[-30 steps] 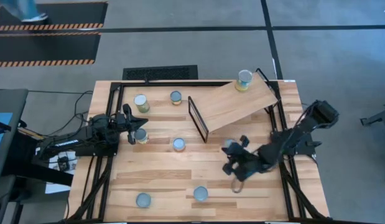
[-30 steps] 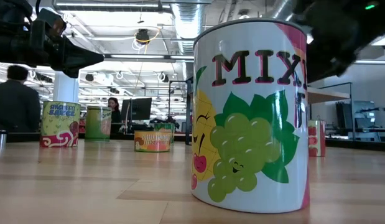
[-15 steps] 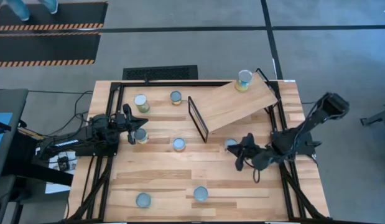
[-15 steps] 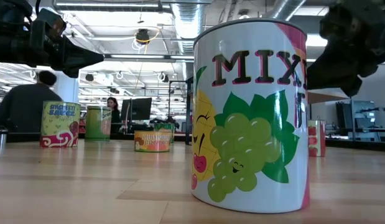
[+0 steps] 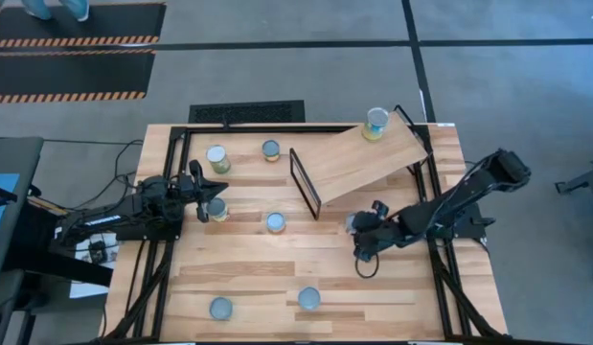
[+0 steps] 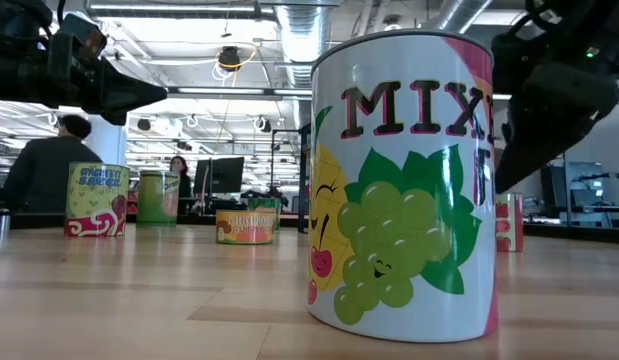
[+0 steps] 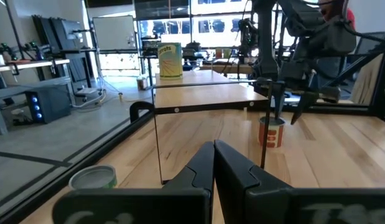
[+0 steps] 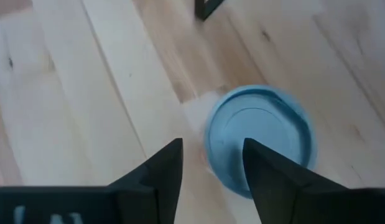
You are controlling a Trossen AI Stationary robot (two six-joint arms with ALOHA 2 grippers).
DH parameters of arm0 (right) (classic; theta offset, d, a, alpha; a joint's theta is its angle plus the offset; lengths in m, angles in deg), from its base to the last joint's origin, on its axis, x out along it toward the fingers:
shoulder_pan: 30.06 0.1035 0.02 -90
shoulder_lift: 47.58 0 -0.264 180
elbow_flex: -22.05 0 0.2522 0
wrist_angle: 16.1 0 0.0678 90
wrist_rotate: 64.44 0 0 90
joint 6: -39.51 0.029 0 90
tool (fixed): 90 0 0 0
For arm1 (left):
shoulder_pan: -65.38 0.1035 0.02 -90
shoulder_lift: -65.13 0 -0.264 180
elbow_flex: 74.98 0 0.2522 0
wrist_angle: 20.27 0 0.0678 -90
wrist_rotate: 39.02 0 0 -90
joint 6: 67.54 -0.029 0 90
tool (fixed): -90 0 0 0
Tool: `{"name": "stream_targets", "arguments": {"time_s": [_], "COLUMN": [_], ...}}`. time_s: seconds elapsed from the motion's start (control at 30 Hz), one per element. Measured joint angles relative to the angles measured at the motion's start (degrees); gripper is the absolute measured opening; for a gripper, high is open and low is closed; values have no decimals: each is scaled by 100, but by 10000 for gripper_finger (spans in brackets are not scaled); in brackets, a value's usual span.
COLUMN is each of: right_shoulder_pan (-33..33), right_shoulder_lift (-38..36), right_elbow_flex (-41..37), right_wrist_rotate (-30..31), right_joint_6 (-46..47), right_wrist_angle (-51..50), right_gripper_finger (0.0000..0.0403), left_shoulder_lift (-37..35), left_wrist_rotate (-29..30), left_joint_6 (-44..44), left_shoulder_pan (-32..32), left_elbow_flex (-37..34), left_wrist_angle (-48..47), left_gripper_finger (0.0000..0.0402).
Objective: Pick and place cans onto a shelf
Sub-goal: Put the canned diced tomatoes on the shelf
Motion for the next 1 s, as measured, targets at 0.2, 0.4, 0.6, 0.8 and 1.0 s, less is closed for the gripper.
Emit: {"name": "stream_targets", "arguments": {"time_s": [0.2,0.4,0.6,0.8,1.0], "right_shoulder_pan": [-170,-228,-256,-299,-769], "right_shoulder_lift": [606,801,679,212,-209], "right_elbow_flex": [368,793,1475,2552,3742], "right_wrist_rotate": [-3,-348,-1316,-1690,-716], "right_joint_6": [-173,-569,-531,-1058,-1767], "right_wrist_angle": [-536,-927,-1532,-1510,-2286], "right_gripper_finger": [135,27,20,7,23], "left_shoulder_lift": [-1,-1,-1,8,40], "left_wrist_rotate": [1,5,27,28,41], "left_joint_6": [-16,-16,-18,-18,-21], "left_shoulder_pan": [2,0,1,1,2], "left_elbow_flex": [0,0,1,0,0], "left_wrist_angle": [-4,-7,-14,-13,-26], "left_gripper_finger": [0,0,0,0,0]}}
